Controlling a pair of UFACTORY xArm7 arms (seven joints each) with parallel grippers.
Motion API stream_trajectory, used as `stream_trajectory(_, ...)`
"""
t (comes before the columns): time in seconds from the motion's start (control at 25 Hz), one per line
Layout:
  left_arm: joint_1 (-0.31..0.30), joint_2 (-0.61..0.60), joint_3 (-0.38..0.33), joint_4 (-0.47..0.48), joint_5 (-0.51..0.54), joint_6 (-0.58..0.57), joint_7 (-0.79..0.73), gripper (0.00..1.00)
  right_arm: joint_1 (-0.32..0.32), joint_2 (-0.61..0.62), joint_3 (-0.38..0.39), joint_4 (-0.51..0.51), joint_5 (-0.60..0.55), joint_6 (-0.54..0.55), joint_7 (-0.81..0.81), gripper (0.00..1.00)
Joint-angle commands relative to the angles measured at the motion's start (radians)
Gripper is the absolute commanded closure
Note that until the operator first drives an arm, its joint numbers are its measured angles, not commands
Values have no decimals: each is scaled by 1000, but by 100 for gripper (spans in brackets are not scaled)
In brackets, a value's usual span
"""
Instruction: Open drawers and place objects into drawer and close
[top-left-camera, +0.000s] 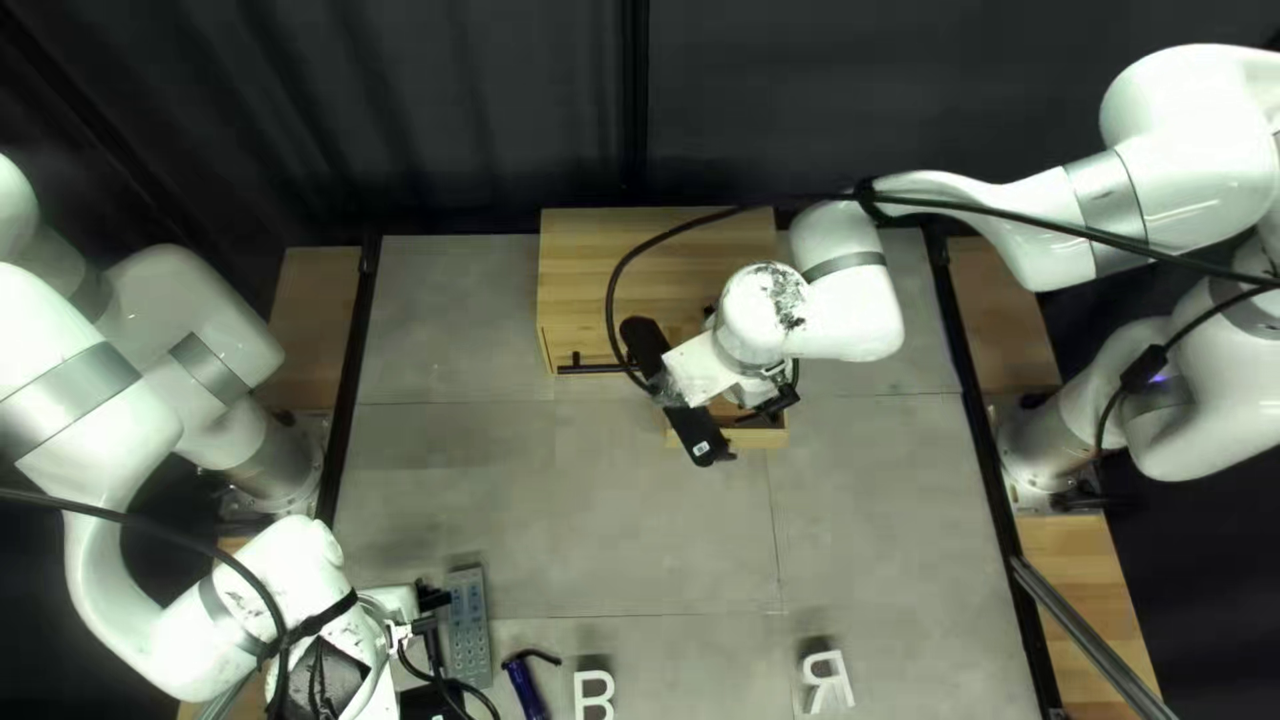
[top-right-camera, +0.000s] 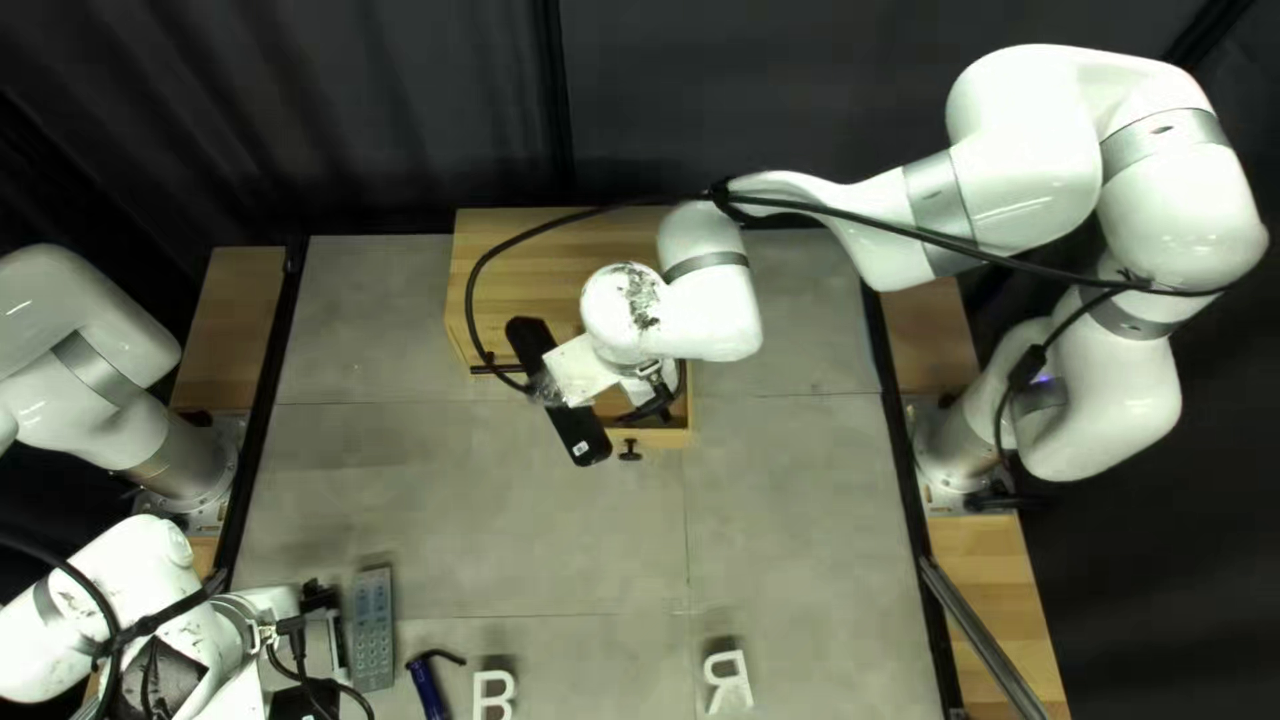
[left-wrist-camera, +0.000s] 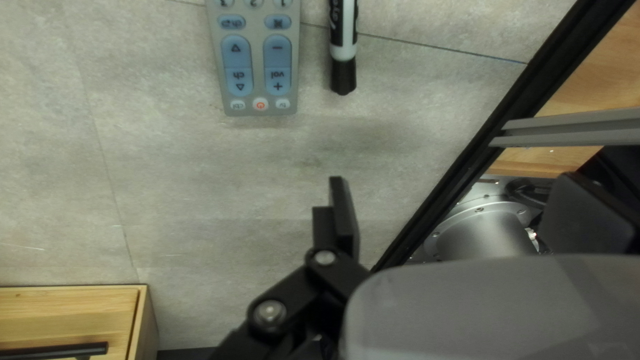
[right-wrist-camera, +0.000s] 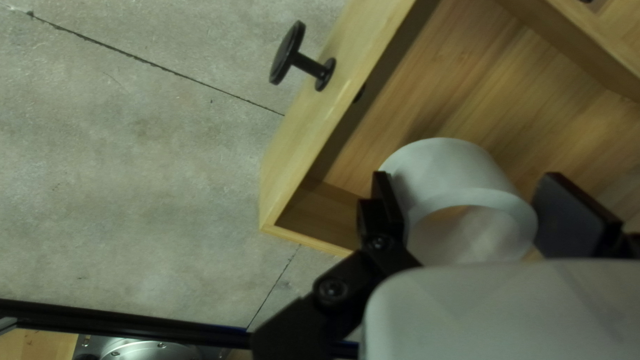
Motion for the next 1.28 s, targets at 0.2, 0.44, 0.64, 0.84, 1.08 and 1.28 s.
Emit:
stream_trajectory(0.2,0,0,0,0,0,0,0,0,-11,59,-10,63,-9,-2,-28,94)
stream_trajectory(0.44,0,0,0,0,0,0,0,0,-13,75,-11,74,-10,-9,-37,91)
stream_trajectory(0.64,0,0,0,0,0,0,0,0,-14,85,-12,76,-11,-22,-41,90)
stream_trajectory(0.84,0,0,0,0,0,0,0,0,-15,91,-13,79,-16,-30,-44,88)
stream_trajectory(1.08,0,0,0,0,0,0,0,0,-15,109,-13,94,-20,-34,-49,86)
stream_trajectory(1.28,0,0,0,0,0,0,0,0,-16,122,-14,113,-23,-26,-56,61)
